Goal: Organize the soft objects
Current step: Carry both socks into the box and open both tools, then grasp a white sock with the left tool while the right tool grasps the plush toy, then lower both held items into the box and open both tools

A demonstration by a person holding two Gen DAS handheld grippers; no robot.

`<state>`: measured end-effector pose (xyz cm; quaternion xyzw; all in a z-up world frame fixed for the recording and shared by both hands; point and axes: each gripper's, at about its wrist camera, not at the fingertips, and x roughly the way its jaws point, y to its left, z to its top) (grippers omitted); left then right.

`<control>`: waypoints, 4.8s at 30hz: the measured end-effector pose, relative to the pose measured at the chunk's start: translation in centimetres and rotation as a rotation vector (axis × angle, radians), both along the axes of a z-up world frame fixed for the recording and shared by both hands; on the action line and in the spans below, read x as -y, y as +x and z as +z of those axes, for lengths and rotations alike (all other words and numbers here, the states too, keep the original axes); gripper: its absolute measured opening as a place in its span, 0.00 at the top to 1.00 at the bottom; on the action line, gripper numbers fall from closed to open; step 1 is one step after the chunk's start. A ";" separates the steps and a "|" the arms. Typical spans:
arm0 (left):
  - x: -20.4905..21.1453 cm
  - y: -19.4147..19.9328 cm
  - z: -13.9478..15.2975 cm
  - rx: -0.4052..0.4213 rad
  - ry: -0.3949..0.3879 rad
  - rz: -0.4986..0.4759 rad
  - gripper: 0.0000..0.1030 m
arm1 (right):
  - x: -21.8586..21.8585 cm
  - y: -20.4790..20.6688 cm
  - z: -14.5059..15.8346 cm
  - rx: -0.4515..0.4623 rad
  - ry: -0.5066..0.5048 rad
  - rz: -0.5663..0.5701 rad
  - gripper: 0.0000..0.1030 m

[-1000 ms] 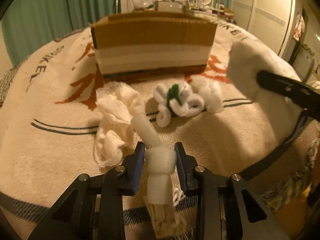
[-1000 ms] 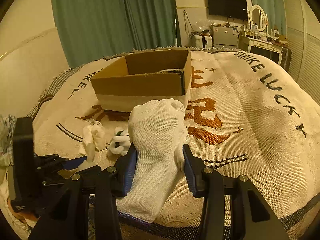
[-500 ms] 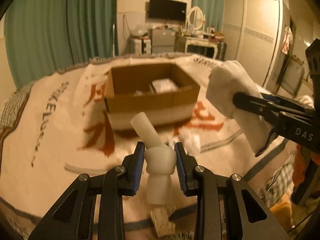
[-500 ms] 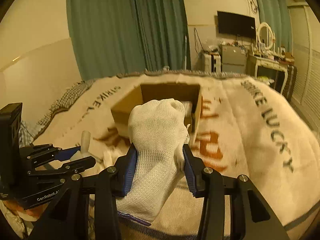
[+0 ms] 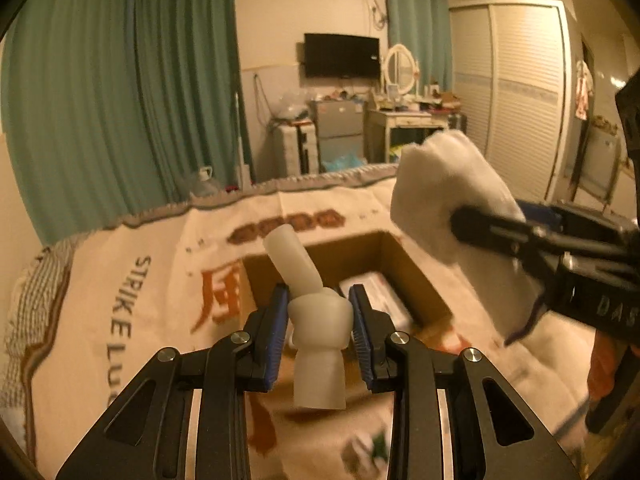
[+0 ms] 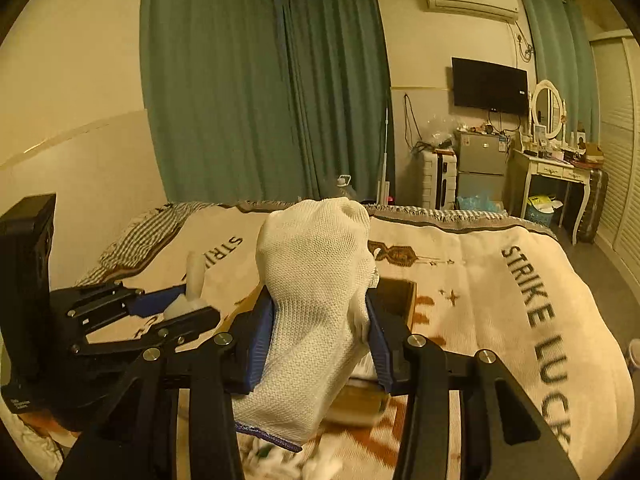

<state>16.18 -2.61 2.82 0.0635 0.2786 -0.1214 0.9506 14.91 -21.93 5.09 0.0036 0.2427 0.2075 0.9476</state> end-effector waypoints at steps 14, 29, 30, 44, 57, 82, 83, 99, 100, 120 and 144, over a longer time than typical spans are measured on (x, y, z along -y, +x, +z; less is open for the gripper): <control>0.6 10.6 -8.0 -0.159 0.062 0.010 0.71 | -1.4 12.8 -8.4 -0.183 -0.013 -0.025 0.58; 0.7 7.3 -3.2 -0.031 0.107 0.084 0.29 | -0.2 9.5 -5.1 -0.130 -0.005 -0.062 0.35; 0.6 6.5 -1.9 -0.010 0.106 0.087 0.29 | 0.0 8.7 -4.1 -0.113 -0.008 -0.066 0.34; -2.0 -8.6 11.7 0.219 0.014 0.147 0.11 | 1.9 -8.4 9.9 0.103 -0.055 -0.063 0.00; -1.8 -13.4 -1.4 0.016 0.060 0.219 0.11 | 2.1 -14.5 -1.6 -0.009 -0.171 -0.069 0.00; 1.0 -16.4 -20.1 -0.429 0.091 0.091 0.48 | 0.8 -15.0 -16.9 -0.285 -0.119 -0.123 0.00; 0.9 -16.3 -20.0 -0.430 0.087 0.087 0.52 | 0.8 -15.0 -17.0 -0.288 -0.117 -0.125 0.00; -2.2 -15.2 -14.4 -0.289 -0.048 0.124 0.76 | 0.0 -13.9 -16.3 -0.265 -0.122 -0.101 0.00; -2.6 -14.8 -14.0 -0.275 -0.053 0.133 0.76 | -0.4 -13.5 -16.2 -0.260 -0.126 -0.082 0.00; -5.6 -7.8 -13.7 -0.245 -0.035 0.197 0.76 | -8.2 -3.4 -20.9 -0.351 -0.265 0.097 0.61; -1.3 -4.0 1.0 0.009 -0.054 0.116 0.76 | -2.4 -4.6 -1.0 0.015 -0.086 0.070 0.73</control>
